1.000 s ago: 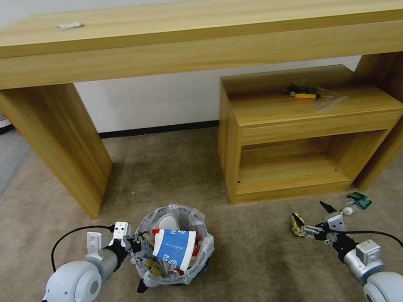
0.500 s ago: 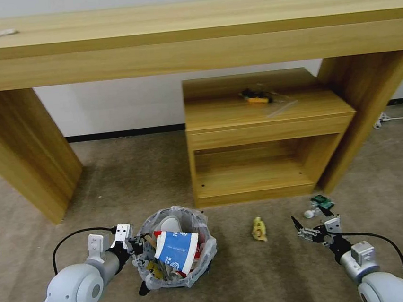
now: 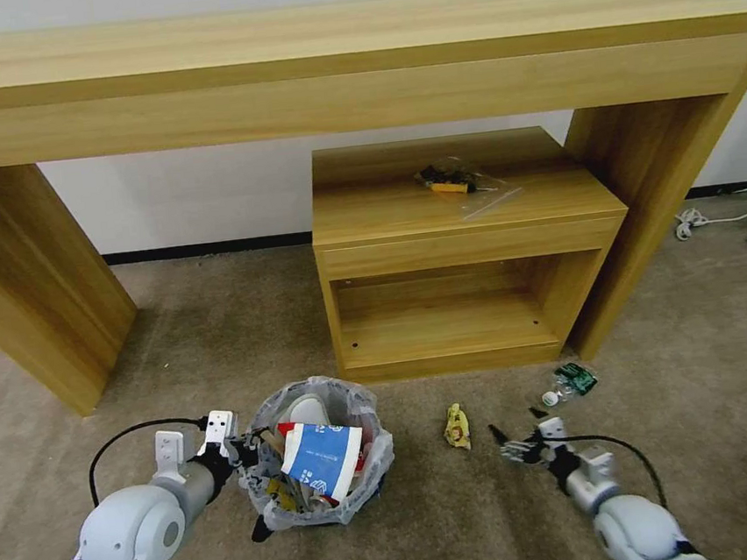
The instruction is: Pick up the trash bin and place the garbage on the floor into it.
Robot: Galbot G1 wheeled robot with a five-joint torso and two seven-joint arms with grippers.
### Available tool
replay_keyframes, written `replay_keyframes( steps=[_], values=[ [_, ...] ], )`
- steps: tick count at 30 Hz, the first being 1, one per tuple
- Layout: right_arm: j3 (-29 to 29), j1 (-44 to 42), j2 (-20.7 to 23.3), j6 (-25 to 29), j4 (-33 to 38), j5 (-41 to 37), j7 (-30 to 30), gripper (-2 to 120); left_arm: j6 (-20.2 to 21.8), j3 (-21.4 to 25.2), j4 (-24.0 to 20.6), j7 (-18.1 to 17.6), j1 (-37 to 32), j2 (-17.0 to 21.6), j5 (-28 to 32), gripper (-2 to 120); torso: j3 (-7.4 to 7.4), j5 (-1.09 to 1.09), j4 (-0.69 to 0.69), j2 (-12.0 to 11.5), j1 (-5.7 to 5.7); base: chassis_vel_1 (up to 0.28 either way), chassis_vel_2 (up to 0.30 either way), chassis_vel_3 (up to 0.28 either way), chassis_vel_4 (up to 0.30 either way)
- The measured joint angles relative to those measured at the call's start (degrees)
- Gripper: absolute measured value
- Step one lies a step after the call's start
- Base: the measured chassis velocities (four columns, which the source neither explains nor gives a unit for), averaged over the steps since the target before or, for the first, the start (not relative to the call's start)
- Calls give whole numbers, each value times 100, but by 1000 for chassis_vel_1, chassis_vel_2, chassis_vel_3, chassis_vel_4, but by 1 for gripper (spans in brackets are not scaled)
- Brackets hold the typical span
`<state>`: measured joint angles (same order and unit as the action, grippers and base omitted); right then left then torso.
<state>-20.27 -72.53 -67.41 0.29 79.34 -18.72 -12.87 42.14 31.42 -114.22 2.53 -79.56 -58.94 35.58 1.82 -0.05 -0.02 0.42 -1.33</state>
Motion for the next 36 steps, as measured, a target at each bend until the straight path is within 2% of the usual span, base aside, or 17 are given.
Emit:
replay_keyframes(
  steps=[3,7,12,14,16,18,19,21,22,23,24,26,28,31,34,36],
  values=[
    [162,308,-159,-127,-328,-200,-9,100,0,-35,52,30,60,21,20,0,0,6,-3,0,0,0,0,0,0],
    [286,629,-250,-248,-638,-506,-17,100,0,-62,90,58,90,23,23,0,0,1,-4,0,0,0,0,0,0],
    [456,1030,-344,-280,-1142,-600,-127,89,0,-116,155,60,157,21,23,0,0,2,-1,0,0,0,0,0,0],
    [464,1047,-350,-281,-1169,-601,-130,89,0,-117,157,61,159,21,24,0,0,2,-1,0,0,0,0,0,0],
    [552,1169,-401,-287,-1374,-602,-148,75,0,-151,193,69,201,22,25,0,0,4,-3,0,0,0,0,0,0],
    [567,1184,-408,-293,-1400,-600,-149,73,0,-156,198,70,208,22,25,0,0,4,-3,0,0,0,0,0,0],
    [641,1252,-441,-349,-1523,-591,-153,66,0,-170,223,84,236,24,24,0,0,2,-3,0,0,0,0,0,0],
    [781,1395,-551,-391,-1821,-559,-155,58,0,-177,254,105,268,24,24,0,0,4,-3,0,0,0,0,0,0],
    [781,1395,-551,-391,-1821,-559,-155,58,0,-177,254,105,268,24,24,0,0,4,-3,0,0,0,0,0,0],
    [820,1467,-601,-394,-1968,-538,-158,51,0,-173,257,112,268,31,25,0,0,3,-3,0,0,0,0,0,0],
    [820,1467,-601,-394,-1968,-538,-158,51,0,-173,257,112,268,31,25,0,0,3,-3,0,0,0,0,0,0],
    [836,1569,-654,-394,-2149,-488,-167,41,0,-154,253,120,254,64,26,0,0,3,-2,0,0,0,0,0,0],
    [837,1591,-665,-390,-2187,-477,-160,37,0,-151,252,123,253,70,27,0,0,3,-3,0,0,0,0,0,0],
    [831,1653,-700,-349,-2286,-423,-145,22,0,-150,234,132,257,76,29,0,0,3,-2,0,0,0,0,0,0],
    [826,1657,-701,-314,-2293,-403,-143,14,0,-157,223,133,259,76,29,0,0,3,-3,0,0,0,0,0,0],
    [777,1604,-694,-214,-2176,-331,-126,3,0,-167,203,134,261,76,29,0,0,4,-2,0,0,0,0,0,0]
  ],
)
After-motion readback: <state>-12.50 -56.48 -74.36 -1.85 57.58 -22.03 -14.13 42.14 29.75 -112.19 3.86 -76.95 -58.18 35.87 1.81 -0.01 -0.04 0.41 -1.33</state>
